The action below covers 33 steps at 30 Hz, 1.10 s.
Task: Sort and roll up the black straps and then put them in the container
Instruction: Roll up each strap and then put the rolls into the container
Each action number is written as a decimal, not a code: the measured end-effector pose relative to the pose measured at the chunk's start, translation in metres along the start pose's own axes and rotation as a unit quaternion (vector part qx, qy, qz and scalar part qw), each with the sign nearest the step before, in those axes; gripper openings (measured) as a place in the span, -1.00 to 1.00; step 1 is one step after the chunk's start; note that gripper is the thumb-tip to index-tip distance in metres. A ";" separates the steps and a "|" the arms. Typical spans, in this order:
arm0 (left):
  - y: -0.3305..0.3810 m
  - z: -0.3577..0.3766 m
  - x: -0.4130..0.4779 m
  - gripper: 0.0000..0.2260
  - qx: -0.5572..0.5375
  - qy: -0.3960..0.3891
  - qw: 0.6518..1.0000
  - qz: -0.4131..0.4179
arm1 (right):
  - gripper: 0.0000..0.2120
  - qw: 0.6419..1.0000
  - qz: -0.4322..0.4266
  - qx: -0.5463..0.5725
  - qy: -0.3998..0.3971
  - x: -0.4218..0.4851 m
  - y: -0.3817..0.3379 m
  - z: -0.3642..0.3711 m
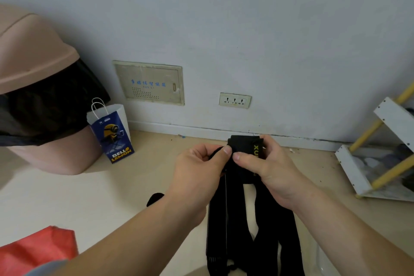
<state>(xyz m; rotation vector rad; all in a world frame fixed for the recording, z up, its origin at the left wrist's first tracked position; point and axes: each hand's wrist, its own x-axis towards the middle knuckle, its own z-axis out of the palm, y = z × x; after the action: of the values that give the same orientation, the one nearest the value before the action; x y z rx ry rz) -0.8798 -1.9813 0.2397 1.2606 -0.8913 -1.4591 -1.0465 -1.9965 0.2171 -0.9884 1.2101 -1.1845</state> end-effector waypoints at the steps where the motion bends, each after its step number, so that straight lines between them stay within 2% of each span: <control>1: -0.001 0.000 -0.001 -0.89 0.000 -0.005 1.000 0.001 | -0.48 1.000 -0.002 -0.005 0.008 -0.001 0.000 0.002; 6: -0.003 0.003 -0.004 -0.74 -0.021 -0.068 0.997 -0.025 | -0.58 0.996 -0.004 -0.037 0.078 -0.002 0.008 0.009; 9: -0.006 0.005 -0.006 -0.68 -0.018 -0.135 0.989 -0.057 | -0.58 0.990 0.002 -0.040 0.137 -0.003 0.015 0.013; 13: -0.016 0.006 -0.002 -0.61 0.003 -0.171 0.983 -0.070 | -0.57 0.985 0.022 -0.026 0.172 -0.007 0.016 0.018; 21: -0.018 0.002 0.002 -0.43 -0.009 -0.247 0.964 -0.102 | -0.42 0.982 0.007 -0.089 0.169 -0.016 0.006 0.013; 26: -0.015 -0.002 0.003 -0.38 -0.009 -0.254 0.963 -0.091 | -0.16 0.986 0.017 -0.095 0.133 -0.015 0.008 0.010; 31: -0.011 -0.006 0.006 -0.37 -0.023 -0.226 0.968 -0.103 | -0.40 0.989 0.031 -0.081 0.124 -0.010 0.010 0.005; 33: -0.010 -0.008 0.011 -0.34 -0.032 -0.203 0.973 -0.107 | -0.39 0.991 0.046 -0.056 0.111 -0.008 0.008 0.002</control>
<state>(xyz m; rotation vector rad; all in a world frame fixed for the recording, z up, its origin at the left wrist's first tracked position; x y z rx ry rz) -0.8734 -1.9883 0.2258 1.0503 -0.9868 -1.9474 -1.0429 -1.9878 0.2104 -0.8894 1.4970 -1.1873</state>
